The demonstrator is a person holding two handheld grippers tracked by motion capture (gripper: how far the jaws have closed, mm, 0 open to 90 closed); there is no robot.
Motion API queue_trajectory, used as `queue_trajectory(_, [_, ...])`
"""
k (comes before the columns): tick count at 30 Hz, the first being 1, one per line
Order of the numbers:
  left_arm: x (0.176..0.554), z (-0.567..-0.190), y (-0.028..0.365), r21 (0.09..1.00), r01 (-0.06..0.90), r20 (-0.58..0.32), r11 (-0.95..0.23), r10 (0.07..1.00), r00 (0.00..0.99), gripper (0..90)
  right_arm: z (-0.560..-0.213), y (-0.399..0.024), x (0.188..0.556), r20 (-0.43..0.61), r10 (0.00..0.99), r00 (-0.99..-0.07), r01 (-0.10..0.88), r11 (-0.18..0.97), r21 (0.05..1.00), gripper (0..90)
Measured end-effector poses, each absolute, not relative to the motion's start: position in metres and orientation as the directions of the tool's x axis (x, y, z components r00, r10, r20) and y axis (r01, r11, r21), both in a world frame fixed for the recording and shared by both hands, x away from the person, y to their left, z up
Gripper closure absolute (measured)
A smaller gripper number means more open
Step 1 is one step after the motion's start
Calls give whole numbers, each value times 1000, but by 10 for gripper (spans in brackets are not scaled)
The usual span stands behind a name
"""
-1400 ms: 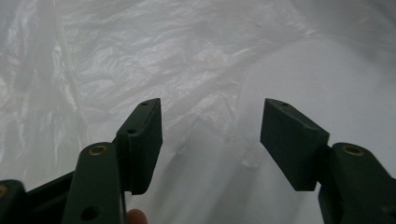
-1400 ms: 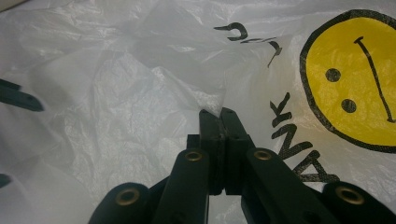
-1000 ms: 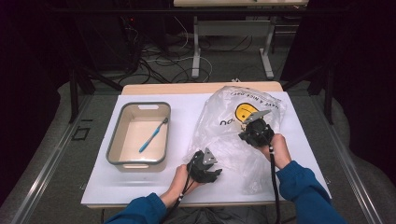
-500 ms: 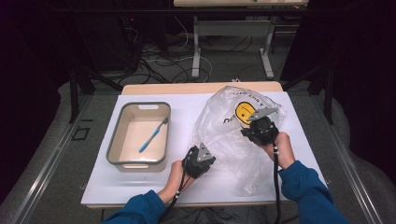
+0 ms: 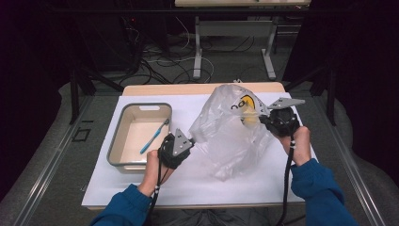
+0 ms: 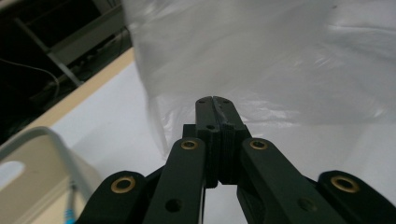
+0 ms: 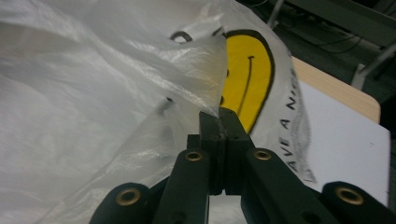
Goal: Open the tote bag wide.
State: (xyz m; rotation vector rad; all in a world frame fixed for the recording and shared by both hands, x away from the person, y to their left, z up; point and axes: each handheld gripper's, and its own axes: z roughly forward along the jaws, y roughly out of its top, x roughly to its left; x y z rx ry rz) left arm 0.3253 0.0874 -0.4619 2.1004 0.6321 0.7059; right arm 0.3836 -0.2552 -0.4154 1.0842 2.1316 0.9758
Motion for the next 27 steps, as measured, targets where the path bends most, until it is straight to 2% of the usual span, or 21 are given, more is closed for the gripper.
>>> queue_trajectory(9, [331,-445,108,818,208,290,-537,696,657,900,-422,-292,395,-135,899,-417,504,352,788,900])
queue_trajectory(10, [333,-446,108,806,207,311,-555,694,649,900,-431,-298,400,-146,912,-383,543,350,763,900])
queue_trajectory(15, [338,-464,99,751,231,351,-618,671,653,900,-477,-312,422,-159,928,-336,670,354,652,900])
queue_trajectory(18, [337,-471,91,711,229,386,-665,641,663,900,-500,-318,431,-149,931,-332,720,352,597,900])
queue_trajectory(22, [332,-484,76,683,226,395,-694,612,685,899,-504,-314,431,-104,921,-375,731,363,577,900])
queue_trajectory(24, [331,-491,68,665,229,385,-711,590,710,796,-502,-307,428,-104,912,-397,722,380,578,900])
queue_trajectory(25, [331,-494,64,647,234,381,-726,574,725,796,-502,-307,428,-104,912,-397,722,380,578,900])
queue_trajectory(26, [330,-496,60,639,233,373,-733,560,740,709,-502,-304,428,-106,908,-406,722,390,572,900])
queue_trajectory(27, [329,-498,58,630,237,355,-739,546,759,528,-504,-301,427,-107,906,-409,720,393,572,900])
